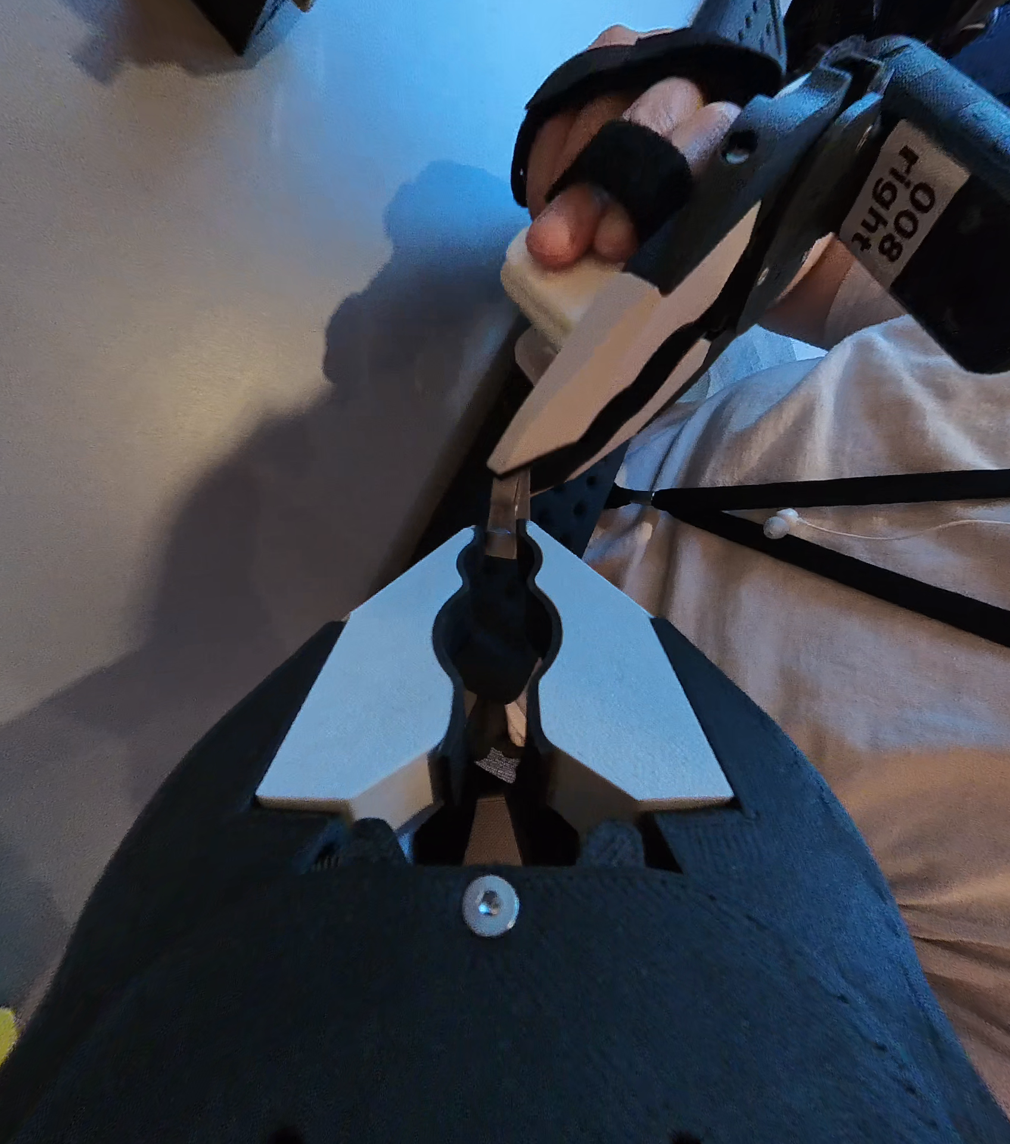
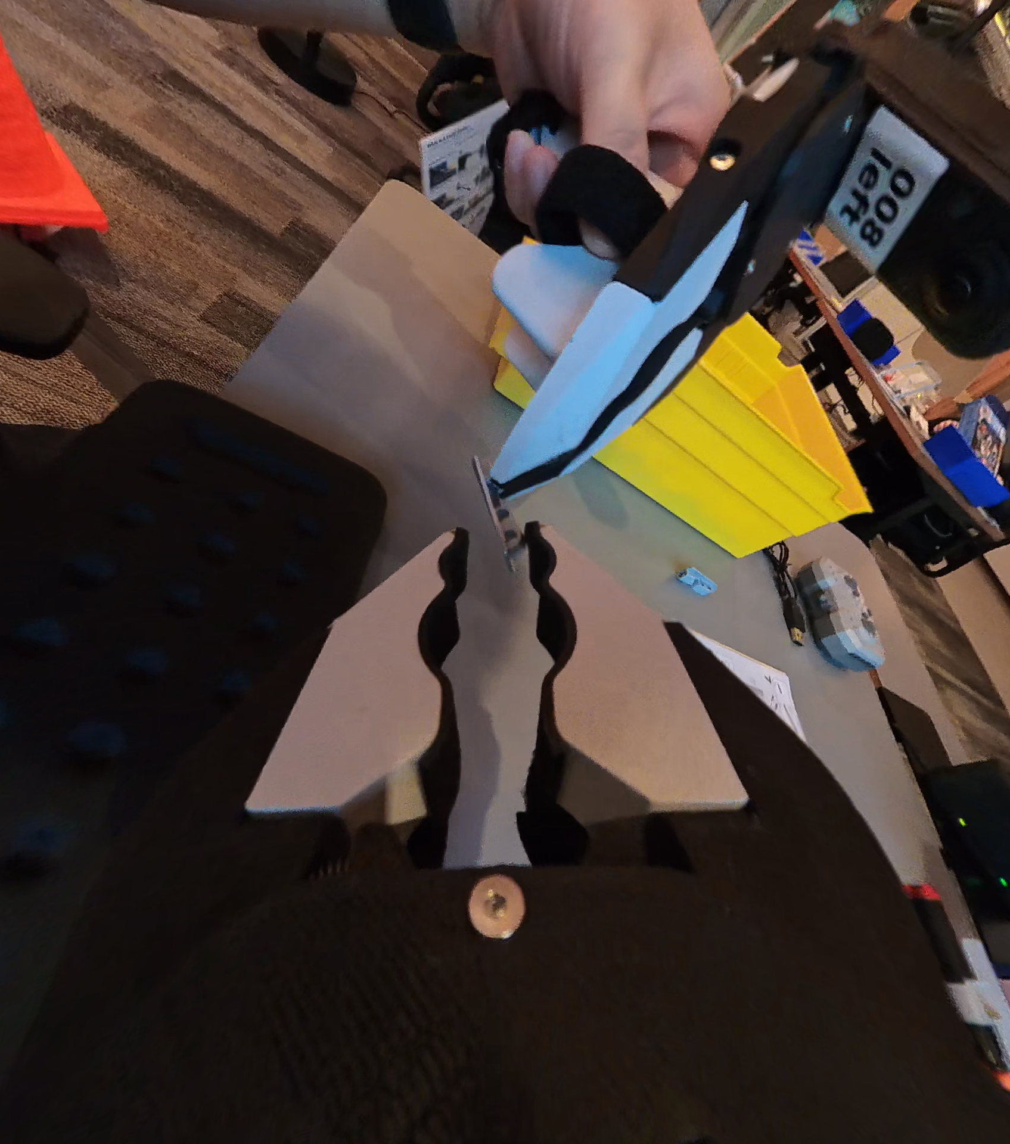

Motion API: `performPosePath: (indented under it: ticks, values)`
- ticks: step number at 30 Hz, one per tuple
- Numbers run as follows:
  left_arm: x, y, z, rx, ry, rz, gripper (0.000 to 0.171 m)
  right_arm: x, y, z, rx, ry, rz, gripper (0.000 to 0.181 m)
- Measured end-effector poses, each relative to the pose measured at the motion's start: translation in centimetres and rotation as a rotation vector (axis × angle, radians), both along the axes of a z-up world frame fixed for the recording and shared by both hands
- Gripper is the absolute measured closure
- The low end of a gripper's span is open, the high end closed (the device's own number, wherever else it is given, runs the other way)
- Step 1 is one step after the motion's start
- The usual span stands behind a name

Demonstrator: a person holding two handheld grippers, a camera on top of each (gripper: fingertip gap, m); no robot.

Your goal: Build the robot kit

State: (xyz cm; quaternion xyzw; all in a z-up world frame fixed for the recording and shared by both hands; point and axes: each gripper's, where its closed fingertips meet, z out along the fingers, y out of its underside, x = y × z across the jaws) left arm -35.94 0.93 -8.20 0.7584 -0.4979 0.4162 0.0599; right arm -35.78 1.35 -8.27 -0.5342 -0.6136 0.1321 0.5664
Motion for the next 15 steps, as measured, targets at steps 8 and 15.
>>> performPosePath:
  ticks: [8, 15]
  values:
    - [0.6, 1.8, 0.9, -0.046, -0.073, 0.074, 0.162, 0.5, 0.8, -1.1, -0.07, -0.022, -0.036, 0.175]
    - [-0.1, 1.2, 2.7, 0.422, -0.302, -0.023, 0.15, 0.6, 1.0, -1.9, -0.167, -0.036, -0.053, 0.175]
